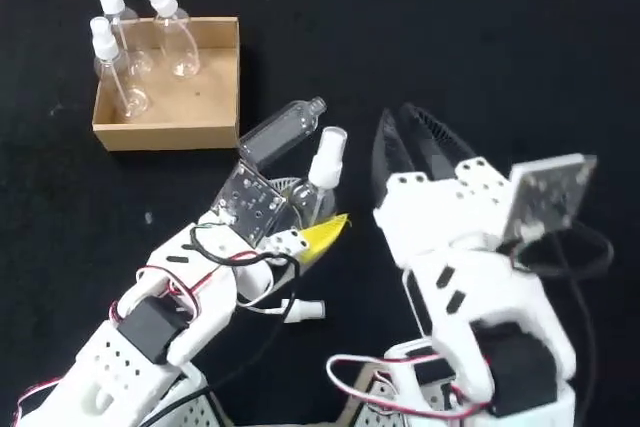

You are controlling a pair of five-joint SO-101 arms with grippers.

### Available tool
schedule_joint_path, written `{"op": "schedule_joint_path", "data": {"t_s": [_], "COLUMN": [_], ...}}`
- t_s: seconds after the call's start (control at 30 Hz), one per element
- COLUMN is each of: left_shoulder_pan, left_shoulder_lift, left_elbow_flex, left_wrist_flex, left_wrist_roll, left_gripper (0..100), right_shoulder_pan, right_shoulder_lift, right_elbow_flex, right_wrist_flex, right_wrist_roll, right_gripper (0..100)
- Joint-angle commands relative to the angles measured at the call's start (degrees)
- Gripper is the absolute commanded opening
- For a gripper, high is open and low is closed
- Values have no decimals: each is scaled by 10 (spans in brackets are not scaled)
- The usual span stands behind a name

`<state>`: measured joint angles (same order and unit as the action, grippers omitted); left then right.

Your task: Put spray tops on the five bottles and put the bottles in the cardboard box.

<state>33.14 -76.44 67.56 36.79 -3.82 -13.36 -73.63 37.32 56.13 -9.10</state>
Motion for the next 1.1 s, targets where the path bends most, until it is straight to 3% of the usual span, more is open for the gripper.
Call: {"op": "schedule_joint_path", "data": {"t_s": [0.0, 0.43, 1.07], "left_shoulder_pan": [31, 33, 33], "left_shoulder_lift": [-8, -8, -8], "left_elbow_flex": [-17, -13, -13], "left_wrist_flex": [18, 16, 14], "left_wrist_roll": [-38, -41, -42], "left_gripper": [152, 152, 152], "right_shoulder_pan": [9, 5, -28], "right_shoulder_lift": [52, 120, 76], "right_elbow_flex": [-44, -48, -48], "right_wrist_flex": [35, 55, 132], "right_wrist_roll": [4, 45, 110], "right_gripper": [77, 77, 77]}}
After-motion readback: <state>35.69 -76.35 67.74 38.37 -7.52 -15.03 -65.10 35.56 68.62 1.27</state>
